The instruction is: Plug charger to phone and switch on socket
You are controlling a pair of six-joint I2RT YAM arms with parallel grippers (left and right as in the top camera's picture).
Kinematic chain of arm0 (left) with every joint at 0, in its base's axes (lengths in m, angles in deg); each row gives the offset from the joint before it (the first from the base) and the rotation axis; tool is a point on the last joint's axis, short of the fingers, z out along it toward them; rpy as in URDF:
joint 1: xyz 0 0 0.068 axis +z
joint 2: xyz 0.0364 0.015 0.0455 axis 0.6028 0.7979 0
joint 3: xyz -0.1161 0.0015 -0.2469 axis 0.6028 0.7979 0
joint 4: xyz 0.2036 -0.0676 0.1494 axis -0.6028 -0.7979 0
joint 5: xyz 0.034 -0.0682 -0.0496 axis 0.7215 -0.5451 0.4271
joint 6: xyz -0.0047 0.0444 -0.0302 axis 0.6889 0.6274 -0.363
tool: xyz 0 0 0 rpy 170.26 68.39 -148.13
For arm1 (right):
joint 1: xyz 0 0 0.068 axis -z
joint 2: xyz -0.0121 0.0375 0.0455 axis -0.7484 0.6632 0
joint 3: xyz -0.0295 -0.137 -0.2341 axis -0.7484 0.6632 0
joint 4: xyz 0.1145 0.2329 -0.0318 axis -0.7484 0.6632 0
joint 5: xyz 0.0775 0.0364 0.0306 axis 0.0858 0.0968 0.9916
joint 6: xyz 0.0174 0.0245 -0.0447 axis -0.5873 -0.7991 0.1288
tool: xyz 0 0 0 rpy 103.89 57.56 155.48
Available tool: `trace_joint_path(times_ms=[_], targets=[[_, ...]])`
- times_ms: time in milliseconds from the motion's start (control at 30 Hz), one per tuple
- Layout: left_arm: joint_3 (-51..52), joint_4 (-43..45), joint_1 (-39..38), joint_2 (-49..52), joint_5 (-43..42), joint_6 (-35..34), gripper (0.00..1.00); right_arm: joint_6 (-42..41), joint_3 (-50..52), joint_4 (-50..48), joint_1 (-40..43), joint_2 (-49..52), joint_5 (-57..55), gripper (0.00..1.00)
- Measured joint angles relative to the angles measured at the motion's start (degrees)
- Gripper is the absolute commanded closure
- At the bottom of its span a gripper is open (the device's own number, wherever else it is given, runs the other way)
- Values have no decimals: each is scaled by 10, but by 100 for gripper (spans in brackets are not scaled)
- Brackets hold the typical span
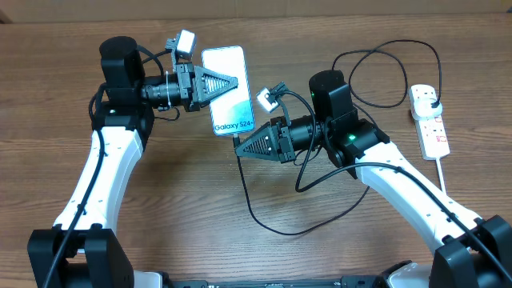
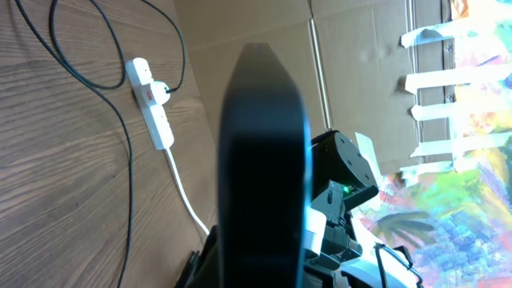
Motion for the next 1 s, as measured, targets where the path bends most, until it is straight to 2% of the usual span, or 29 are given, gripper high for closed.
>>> trace_joint_path(times_ms=[1000], targets=[[0,0,0,0,0,-28,96,-22,0,5,0,0,-16,96]])
